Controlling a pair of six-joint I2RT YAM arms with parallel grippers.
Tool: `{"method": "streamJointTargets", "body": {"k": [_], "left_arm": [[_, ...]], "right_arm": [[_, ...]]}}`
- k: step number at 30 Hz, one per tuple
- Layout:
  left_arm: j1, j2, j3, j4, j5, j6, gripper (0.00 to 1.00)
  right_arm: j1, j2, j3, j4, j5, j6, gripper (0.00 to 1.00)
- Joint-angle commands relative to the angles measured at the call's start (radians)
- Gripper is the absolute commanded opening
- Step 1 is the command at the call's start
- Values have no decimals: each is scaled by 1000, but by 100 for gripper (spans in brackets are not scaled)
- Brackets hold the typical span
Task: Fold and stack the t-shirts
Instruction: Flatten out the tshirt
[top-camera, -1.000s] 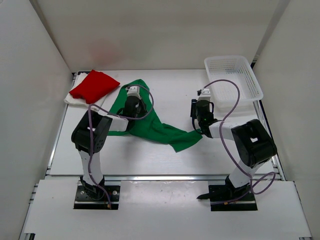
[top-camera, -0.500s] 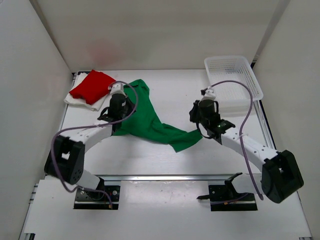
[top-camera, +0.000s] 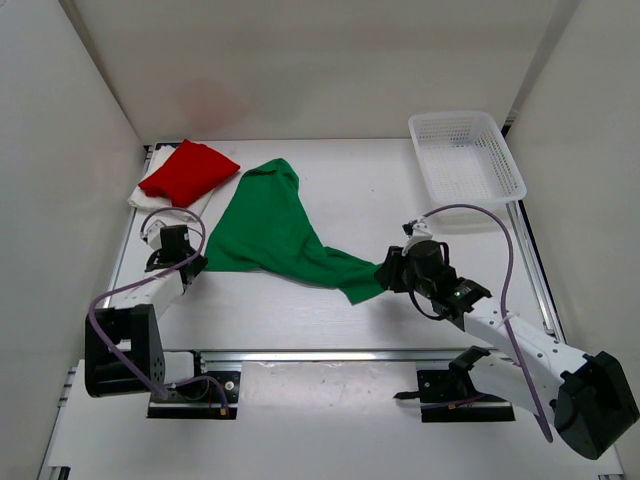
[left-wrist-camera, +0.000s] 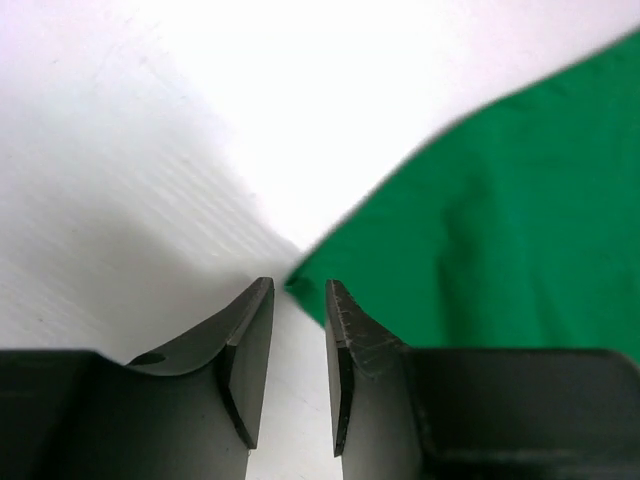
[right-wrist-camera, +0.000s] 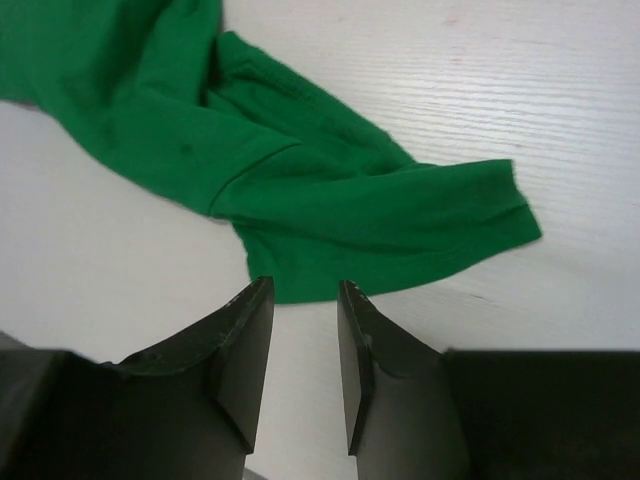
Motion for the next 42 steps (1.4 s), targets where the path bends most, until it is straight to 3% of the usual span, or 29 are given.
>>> {"method": "streamJointTargets", "body": {"k": [1,3,14,15,17,26,32,35,38,42], "left_arm": [[35,23,-10,-10,20,-24,38],[43,45,1,-24,43,-39,36],[-4,71,5,6,17,-70,48],[-4,79,13,0,19,-71,47],[-8,89,24,6,22,-67,33],[-9,163,76,31,29,-71,1],[-47,31,82,34,-7,-53,0],[-113,-29,93,29,-41,-45,0],[-112,-70,71,34,-15,-48,0],[-80,-118,61,31,31,-58,0]], "right_arm": [[36,-23,8,32,-33,-3,31],[45,-14,12,37,-40,0,32],[39,-9,-8,75,-68,-3,32],[36,-12,-6,73,-73,0,32],[36,-12,-4,75,-73,0,32],[-6,-92,-30,-35,25,78,34],[-203,-190,-138,-164,14,144,37],[-340,-195,-181,-146,-42,132,39],[-377,-127,-166,-91,-105,124,40],[-315,29,-95,-30,13,104,41]]}}
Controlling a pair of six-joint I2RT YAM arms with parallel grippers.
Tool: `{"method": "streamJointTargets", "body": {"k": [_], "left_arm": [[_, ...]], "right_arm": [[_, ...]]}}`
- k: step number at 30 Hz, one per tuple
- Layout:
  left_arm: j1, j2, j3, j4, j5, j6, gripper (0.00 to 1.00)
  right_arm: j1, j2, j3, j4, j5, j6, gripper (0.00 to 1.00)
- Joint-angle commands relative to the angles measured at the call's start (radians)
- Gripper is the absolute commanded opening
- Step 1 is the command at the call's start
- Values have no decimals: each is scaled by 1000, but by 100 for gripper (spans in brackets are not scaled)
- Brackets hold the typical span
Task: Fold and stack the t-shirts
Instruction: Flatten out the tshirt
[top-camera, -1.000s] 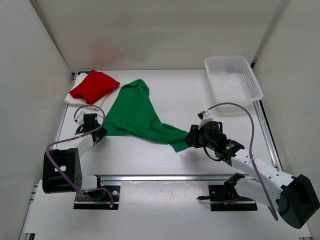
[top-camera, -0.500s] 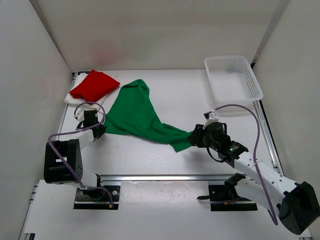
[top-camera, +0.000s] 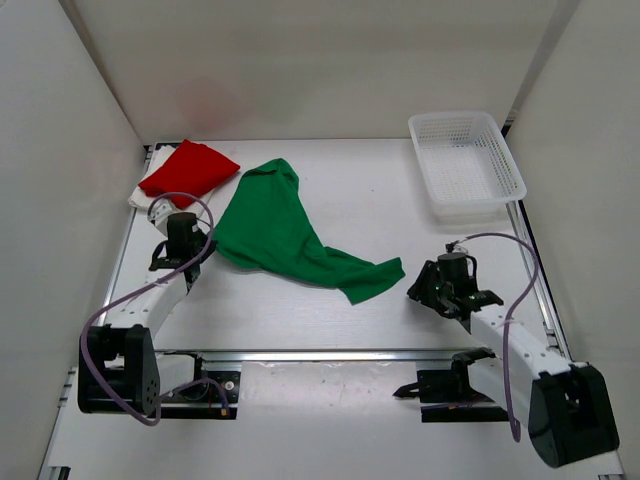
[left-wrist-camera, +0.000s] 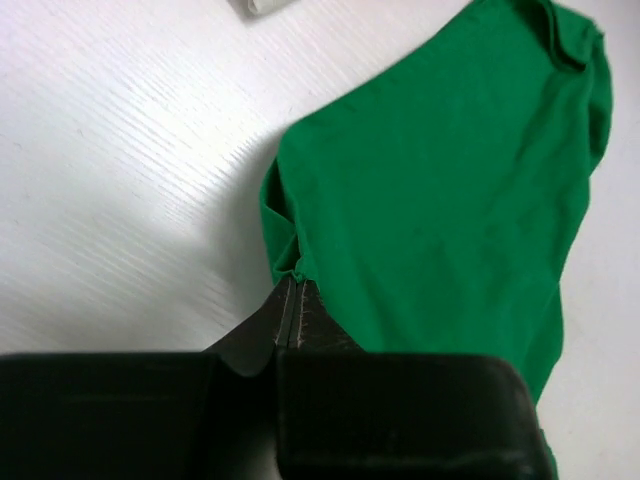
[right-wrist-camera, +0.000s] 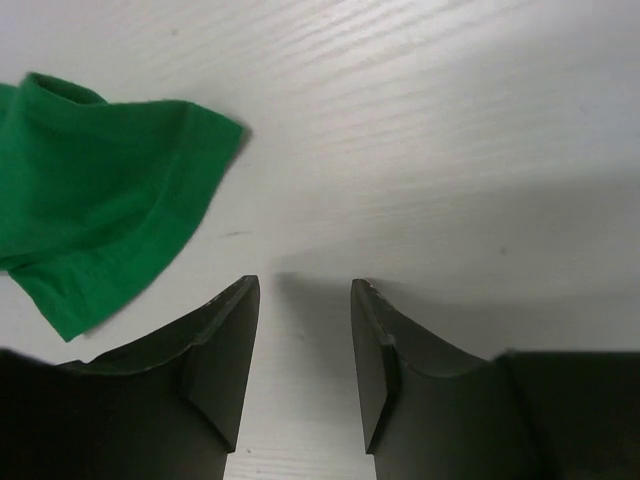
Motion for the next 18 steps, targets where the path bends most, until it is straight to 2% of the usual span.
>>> {"method": "streamJointTargets", "body": {"k": [1,5,8,10,18], "left_arm": [[28,-44,1,2,25,0,0],[69,-60,-16,2,57,-12,0],[54,-60,-26,15,60,-18,0],[18,-58,-20,25,65,-21,0],[-9,-72,-37,48,86,-34,0]], "right_arm": [[28,105,80,101,28,-21,41],[57,193,94,148,78,-32,42],[19,242,86,185,28,-38,41],[33,273,90,188,46,-40,41],[60,356,115,219,49,-57,38]]}}
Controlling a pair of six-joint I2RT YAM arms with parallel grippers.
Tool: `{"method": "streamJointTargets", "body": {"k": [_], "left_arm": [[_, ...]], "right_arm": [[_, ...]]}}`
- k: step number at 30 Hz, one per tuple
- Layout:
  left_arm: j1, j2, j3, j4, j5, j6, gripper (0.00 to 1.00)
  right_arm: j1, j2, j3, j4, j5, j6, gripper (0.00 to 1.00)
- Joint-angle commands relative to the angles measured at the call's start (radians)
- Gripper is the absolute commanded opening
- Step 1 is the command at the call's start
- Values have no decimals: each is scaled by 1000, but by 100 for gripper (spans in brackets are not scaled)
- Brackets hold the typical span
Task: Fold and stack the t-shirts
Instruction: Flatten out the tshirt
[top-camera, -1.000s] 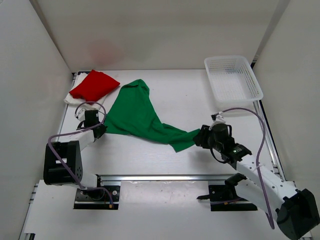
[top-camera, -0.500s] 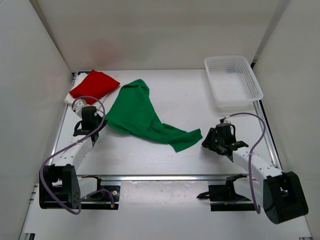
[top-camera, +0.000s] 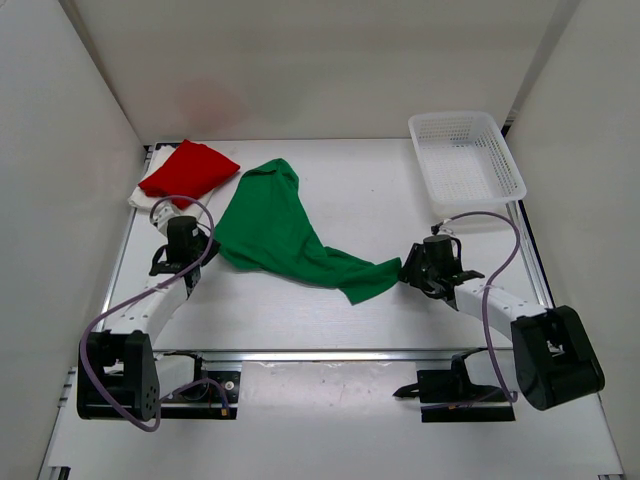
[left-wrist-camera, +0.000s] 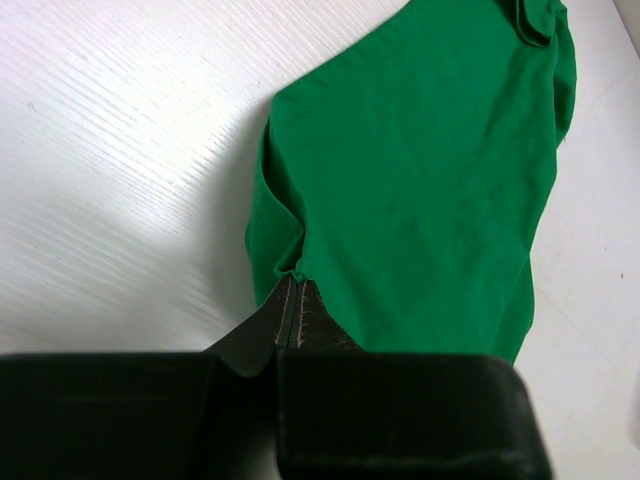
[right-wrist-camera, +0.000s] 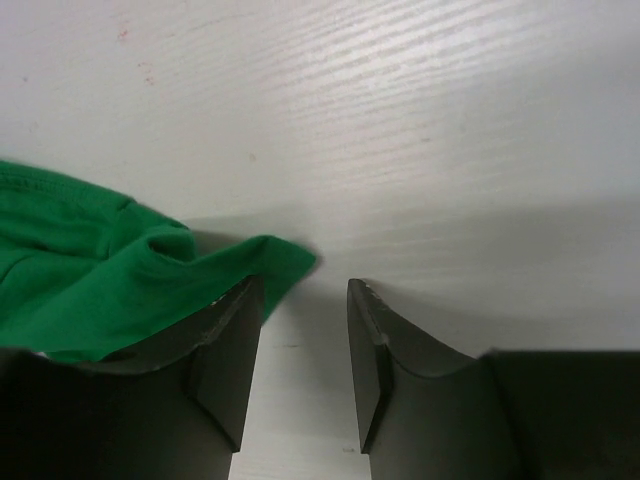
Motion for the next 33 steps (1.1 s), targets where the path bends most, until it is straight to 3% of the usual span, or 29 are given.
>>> {"method": "streamJointTargets", "body": {"k": [1,4,23,28,33], "left_arm": [[-11,-37,-17,30,13,-10,0],[-7,-34,-32,47,22,-15,0],[-25,-37,-46,52,10,-10,0],[-43,-34,-46,52,7,-1,0],[-77,-57,7,12,-19,16,0]], "right_arm": [[11,50,12,-10,13,-31,38],[18,73,15,4,21,-34,37],[21,171,50,41,-11,-42,0],[50,66,34,-13,16,-33,0],[125,-209,37,-178,99,-2,0]]}}
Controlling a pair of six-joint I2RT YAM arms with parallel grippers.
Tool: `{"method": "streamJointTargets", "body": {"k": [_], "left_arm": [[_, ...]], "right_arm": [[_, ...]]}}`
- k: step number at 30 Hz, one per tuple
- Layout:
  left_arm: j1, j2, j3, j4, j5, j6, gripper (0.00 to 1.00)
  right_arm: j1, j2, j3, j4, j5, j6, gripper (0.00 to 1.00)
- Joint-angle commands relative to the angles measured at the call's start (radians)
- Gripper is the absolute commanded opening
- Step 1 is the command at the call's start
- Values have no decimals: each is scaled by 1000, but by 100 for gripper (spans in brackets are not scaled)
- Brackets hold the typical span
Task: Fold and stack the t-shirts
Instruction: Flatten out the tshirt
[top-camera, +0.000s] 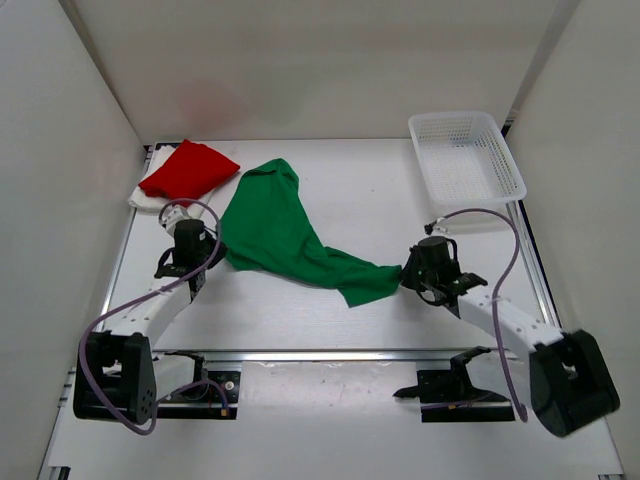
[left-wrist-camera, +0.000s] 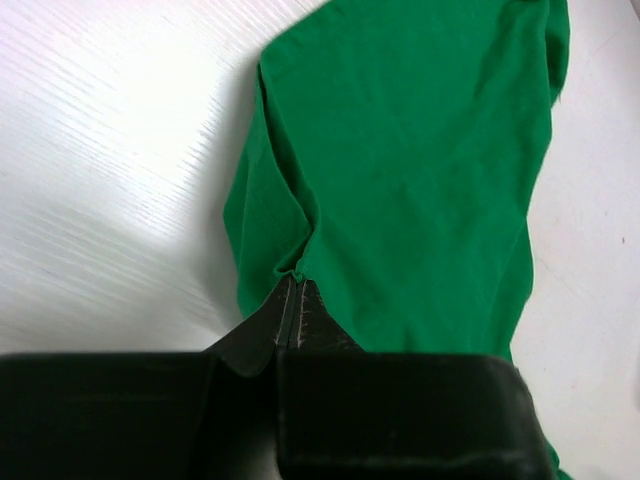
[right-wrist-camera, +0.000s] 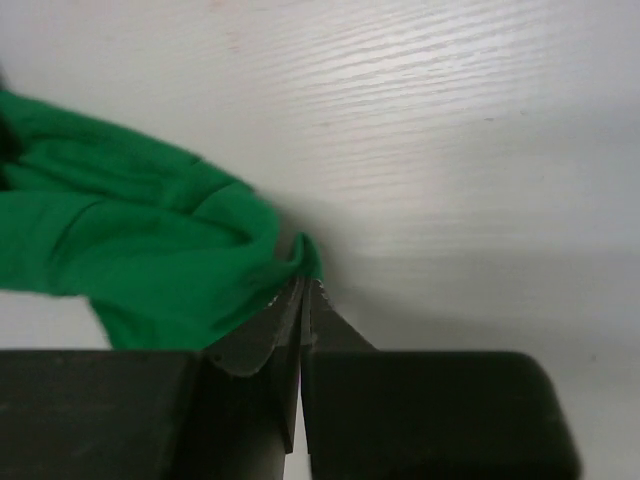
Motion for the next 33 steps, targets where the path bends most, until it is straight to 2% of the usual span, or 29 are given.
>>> {"method": "streamJointTargets", "body": {"k": [1,7,10,11,13,15,17,20,23,27,31,33], "left_arm": [[-15,-59,54,-21,-15,18,0],[-13,-54,48,-18,16,26,0],[-4,-53,37,-5,42,12,0],[0,-56,39,-7,36,21,0],[10,-68,40,-16,30,27,0],[16,-79,37,-15,31,29,0],[19,-73,34,-16,22,32,0],[5,-62,28,1,36,26,0],[0,-56,26,2,30,25,0],[0,-50,25,10,31,25,0],[-6,-39,13,16,30,27,0],[-12,-34,10,16,30,20,0]], "right_arm": [[32,-195,-1,-141,64,33,0],[113,-398,-73,-318,35,145,0],[86,-404,-77,-333,-52,154,0],[93,-383,-54,-350,-110,157,0],[154,-385,-40,-396,-94,186,0],[235,-401,-28,-436,-32,216,5],[216,-406,-29,-458,7,208,21],[86,-389,-57,-390,-56,136,33],[12,-337,-74,-332,-94,87,35],[42,-263,-46,-277,-71,55,37],[133,-194,-52,-234,-22,90,37],[130,-176,-72,-206,-45,99,37]]}}
